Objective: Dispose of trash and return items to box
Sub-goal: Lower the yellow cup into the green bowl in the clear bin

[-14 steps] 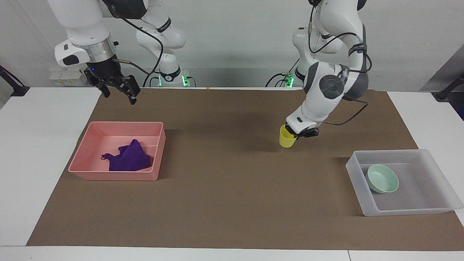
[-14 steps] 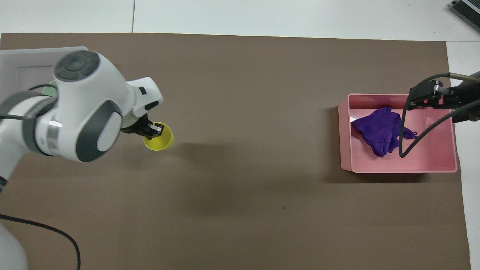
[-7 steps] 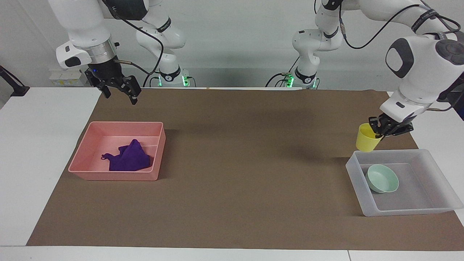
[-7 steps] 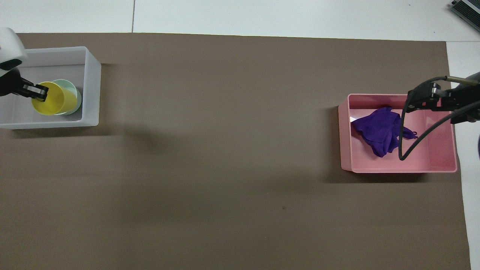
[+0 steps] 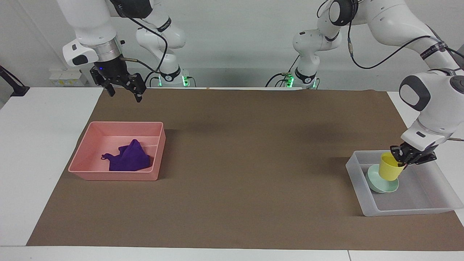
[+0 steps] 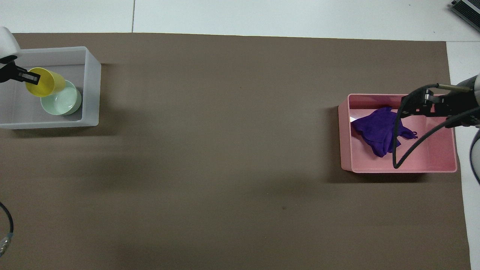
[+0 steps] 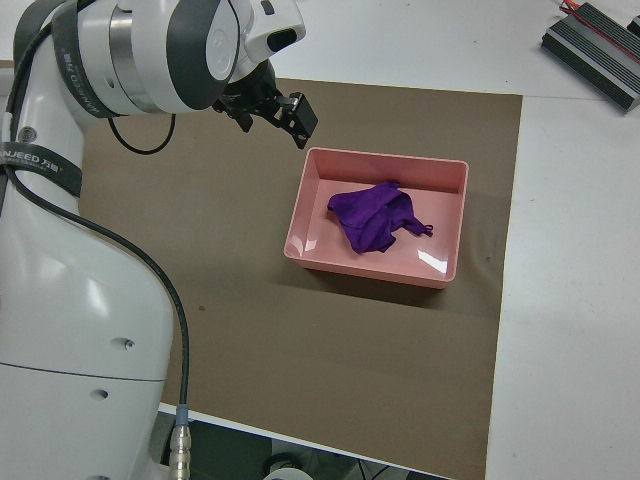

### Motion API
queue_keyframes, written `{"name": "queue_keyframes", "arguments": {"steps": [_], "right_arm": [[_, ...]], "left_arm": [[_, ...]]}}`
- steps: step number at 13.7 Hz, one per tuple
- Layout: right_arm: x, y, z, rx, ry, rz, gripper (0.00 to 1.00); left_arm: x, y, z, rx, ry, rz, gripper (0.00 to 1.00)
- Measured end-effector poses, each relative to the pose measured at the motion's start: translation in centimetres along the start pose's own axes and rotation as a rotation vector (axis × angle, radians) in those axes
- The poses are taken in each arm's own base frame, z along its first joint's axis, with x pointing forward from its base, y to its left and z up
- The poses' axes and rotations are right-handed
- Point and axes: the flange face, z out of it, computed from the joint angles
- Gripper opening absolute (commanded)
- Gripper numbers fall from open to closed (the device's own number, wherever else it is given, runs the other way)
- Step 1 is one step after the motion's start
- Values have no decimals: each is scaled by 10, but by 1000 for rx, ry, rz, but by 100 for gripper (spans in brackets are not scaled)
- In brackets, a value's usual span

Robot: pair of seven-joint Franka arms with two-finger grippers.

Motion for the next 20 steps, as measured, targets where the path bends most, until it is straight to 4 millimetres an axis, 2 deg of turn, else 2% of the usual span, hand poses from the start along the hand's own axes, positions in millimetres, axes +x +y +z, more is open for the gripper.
{"name": "queue_keyframes", "arguments": {"steps": [3,5,7,10,11,12,14,16,18,20], "right_arm": [[-4,-5,2,-2,-5,-10,100],[-4,-1,3,-4,-8,-4,100],[-3,2,4,-5,-11,2,100],[-4,1,9,0,-21,2,100],[-5,1,10,0,-23,2,100],[-5,1,11,0,-24,2,100],[-5,1,11,2,-21,2,100],[-5,1,11,5,-14,2,100],[-4,1,11,5,-13,2,100],[-5,1,11,5,-13,2,100]], "left_arm": [[-9,-10,14,-18,-44,-19,0],[-15,-16,33,-32,-75,-30,0],[-16,-17,53,-45,-101,-32,0],[-15,-13,69,-58,-120,-25,0],[-15,-12,76,-62,-128,-24,19],[-15,-12,81,-65,-135,-24,96],[-14,-11,83,-67,-135,-22,100],[-7,-9,72,-62,-112,-17,100],[1,-4,37,-56,-69,-10,100],[-1,15,-16,-95,-74,-5,100]]}}
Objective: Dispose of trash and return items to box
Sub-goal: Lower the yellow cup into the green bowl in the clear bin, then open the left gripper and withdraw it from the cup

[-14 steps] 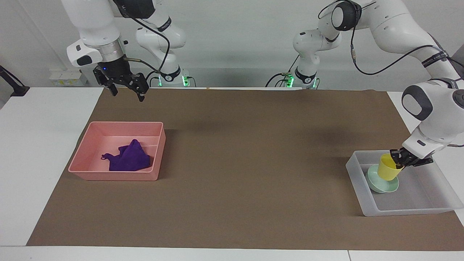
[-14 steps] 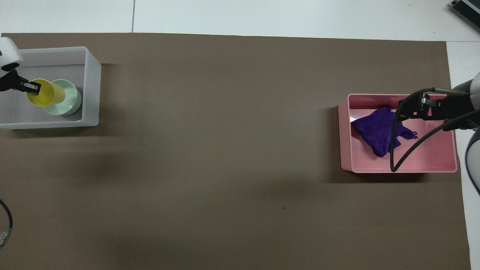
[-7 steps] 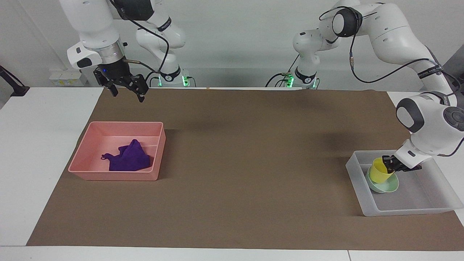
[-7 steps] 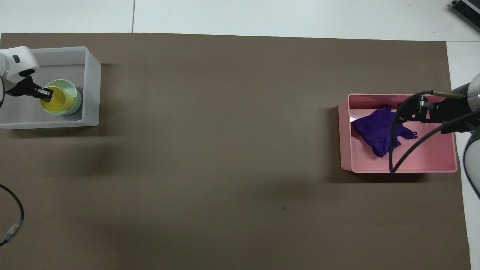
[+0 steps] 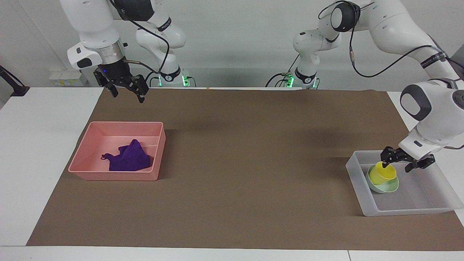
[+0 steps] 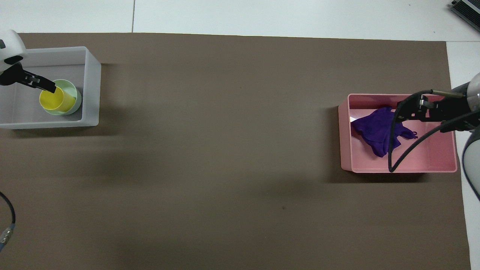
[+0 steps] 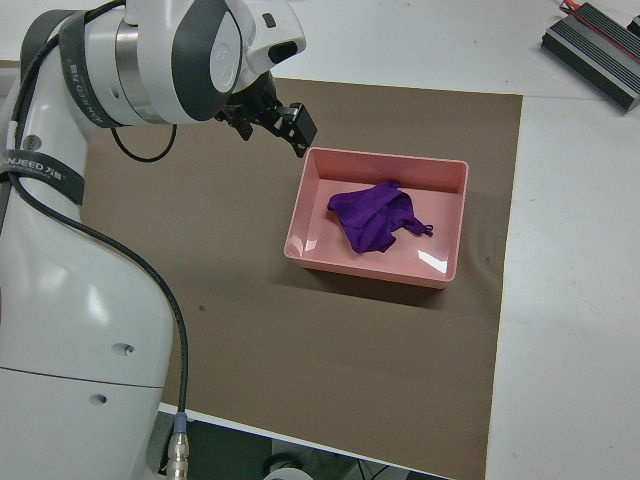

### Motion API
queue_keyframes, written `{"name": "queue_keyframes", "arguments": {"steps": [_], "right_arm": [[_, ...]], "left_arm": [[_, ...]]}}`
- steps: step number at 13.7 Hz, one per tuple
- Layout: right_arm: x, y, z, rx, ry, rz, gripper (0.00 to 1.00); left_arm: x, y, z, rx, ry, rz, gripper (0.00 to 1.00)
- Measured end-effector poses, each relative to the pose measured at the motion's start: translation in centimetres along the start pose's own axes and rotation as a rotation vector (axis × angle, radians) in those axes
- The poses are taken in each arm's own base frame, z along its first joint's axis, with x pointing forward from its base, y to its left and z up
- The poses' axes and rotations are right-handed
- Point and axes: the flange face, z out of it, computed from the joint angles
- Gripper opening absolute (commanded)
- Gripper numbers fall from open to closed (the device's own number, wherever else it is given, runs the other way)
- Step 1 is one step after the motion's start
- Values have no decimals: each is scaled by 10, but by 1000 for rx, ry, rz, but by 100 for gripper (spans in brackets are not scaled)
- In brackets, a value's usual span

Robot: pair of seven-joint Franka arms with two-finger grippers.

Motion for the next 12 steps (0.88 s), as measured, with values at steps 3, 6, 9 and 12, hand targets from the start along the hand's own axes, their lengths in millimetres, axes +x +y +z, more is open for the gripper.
{"name": "queue_keyframes", "arguments": {"steps": [3,6,9,12], "right_arm": [[0,0,0,0,-1,1,100],[0,1,2,-1,-4,2,100],[-1,2,2,-2,-4,4,100],[0,5,2,-2,-5,9,100]], "left_arm": [[-26,34,-66,-74,-65,-31,100],[-44,74,-116,-105,-91,-111,100],[-64,105,-152,-108,-118,-116,100],[-93,116,-151,-109,-143,-118,100]]}}
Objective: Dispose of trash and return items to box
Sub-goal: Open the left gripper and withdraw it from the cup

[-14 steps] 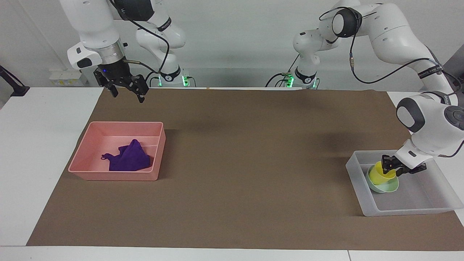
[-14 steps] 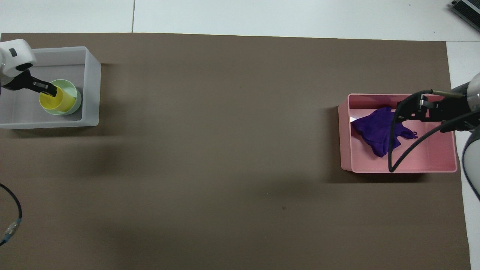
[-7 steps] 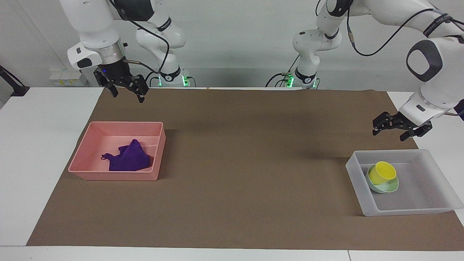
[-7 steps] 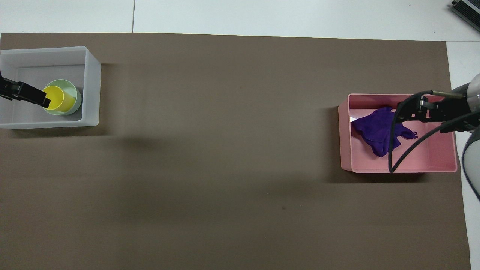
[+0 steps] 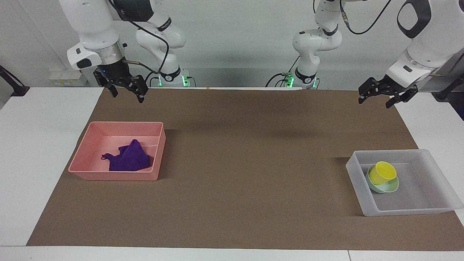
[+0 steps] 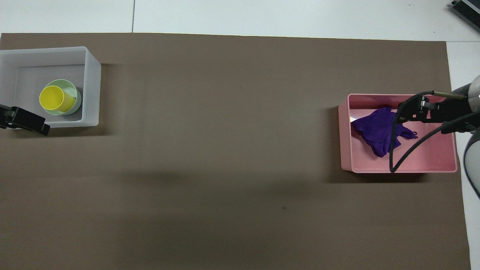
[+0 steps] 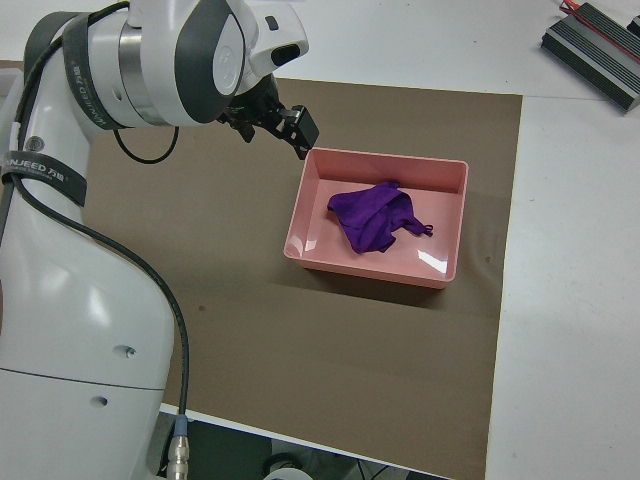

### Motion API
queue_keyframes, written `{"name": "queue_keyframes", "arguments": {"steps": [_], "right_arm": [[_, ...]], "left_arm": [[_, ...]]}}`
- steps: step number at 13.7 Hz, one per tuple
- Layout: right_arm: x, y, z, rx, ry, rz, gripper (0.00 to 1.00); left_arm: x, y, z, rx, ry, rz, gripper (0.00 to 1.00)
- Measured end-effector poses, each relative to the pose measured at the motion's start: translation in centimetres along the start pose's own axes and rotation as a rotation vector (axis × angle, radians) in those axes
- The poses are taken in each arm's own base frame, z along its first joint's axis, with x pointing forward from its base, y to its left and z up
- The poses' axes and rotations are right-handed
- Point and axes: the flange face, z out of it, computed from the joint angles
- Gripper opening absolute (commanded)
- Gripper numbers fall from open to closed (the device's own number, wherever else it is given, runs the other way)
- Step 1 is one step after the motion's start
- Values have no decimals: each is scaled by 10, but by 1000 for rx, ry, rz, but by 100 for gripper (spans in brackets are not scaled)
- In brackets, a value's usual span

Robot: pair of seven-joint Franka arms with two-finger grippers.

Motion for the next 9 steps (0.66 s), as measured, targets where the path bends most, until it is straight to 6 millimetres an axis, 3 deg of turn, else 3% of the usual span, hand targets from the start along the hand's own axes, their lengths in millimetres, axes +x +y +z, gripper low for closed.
{"name": "queue_keyframes", "arguments": {"steps": [3,9], "right_arm": [[0,2,0,0,0,3,100],[0,2,1,0,-2,3,100]], "left_arm": [[-18,9,13,5,-1,6,100],[-15,27,13,10,15,-29,100]]}}
